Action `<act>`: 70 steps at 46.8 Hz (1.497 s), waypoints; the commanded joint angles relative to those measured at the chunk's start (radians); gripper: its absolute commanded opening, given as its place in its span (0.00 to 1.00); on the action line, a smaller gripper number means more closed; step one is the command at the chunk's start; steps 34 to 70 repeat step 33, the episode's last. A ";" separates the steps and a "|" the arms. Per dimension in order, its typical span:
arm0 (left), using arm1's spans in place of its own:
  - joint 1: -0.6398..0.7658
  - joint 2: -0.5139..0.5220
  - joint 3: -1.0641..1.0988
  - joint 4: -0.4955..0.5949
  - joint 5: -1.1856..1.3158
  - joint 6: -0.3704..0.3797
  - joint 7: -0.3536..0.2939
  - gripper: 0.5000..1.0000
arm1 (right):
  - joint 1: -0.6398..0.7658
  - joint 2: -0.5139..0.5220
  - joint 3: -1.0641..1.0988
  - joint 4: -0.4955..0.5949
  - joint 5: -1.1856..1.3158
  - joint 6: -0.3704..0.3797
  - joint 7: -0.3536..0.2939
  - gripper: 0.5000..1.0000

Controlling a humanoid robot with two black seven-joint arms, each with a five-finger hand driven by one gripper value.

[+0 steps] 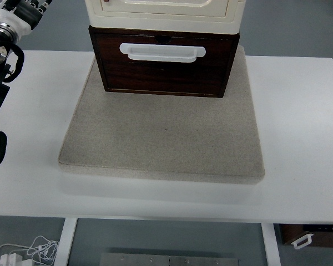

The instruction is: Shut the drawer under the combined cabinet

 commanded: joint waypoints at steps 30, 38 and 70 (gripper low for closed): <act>0.028 -0.083 0.011 -0.009 -0.006 -0.003 -0.007 0.99 | -0.003 0.000 0.001 0.000 0.000 0.000 0.000 0.90; 0.028 -0.087 0.011 -0.009 -0.006 -0.003 -0.012 0.99 | -0.003 0.000 -0.001 0.000 0.001 0.000 0.000 0.90; 0.028 -0.087 0.011 -0.009 -0.006 -0.003 -0.012 0.99 | -0.003 0.000 -0.001 0.000 0.001 0.000 0.000 0.90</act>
